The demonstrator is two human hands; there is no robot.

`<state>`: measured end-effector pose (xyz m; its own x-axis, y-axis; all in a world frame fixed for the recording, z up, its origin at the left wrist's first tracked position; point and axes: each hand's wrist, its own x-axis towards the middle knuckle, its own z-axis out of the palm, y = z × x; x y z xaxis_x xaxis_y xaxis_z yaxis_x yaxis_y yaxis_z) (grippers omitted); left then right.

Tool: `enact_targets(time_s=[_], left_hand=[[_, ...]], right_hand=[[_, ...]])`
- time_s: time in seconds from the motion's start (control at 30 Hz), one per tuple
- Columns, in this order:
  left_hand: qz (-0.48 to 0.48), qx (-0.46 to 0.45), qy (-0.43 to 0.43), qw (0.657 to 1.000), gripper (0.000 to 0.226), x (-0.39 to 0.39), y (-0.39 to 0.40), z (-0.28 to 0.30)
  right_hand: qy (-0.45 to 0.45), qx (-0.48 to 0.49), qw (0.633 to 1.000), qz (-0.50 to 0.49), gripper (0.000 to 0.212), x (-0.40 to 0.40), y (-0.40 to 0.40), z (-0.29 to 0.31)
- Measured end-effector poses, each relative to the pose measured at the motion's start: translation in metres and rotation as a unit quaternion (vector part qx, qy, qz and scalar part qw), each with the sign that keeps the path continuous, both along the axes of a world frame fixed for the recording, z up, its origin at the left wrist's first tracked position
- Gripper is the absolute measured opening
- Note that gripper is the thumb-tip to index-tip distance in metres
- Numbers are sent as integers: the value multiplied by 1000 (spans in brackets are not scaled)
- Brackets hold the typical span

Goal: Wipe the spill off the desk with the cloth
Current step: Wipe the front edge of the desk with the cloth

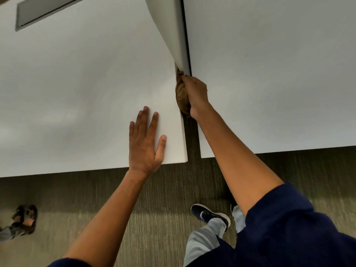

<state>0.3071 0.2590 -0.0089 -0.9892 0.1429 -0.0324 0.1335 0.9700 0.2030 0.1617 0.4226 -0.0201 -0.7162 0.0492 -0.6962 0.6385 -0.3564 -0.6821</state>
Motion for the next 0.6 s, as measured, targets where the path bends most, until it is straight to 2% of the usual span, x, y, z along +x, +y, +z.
enact_targets(time_s=[0.13,0.33,0.47,0.6], left_hand=[[-1,-1,1,1000,68,1,-1,1],[-1,-8,-1,1000,69,1,-1,0],[0,-6,-2,1000,69,1,-1,0],[-1,-7,-1,1000,70,0,-1,0]], right_hand=[[75,90,993,13,30,8,-1,4],[141,166,976,23,18,17,2,11],[165,192,967,24,20,21,1,10],[199,217,955,30,36,24,-1,4]])
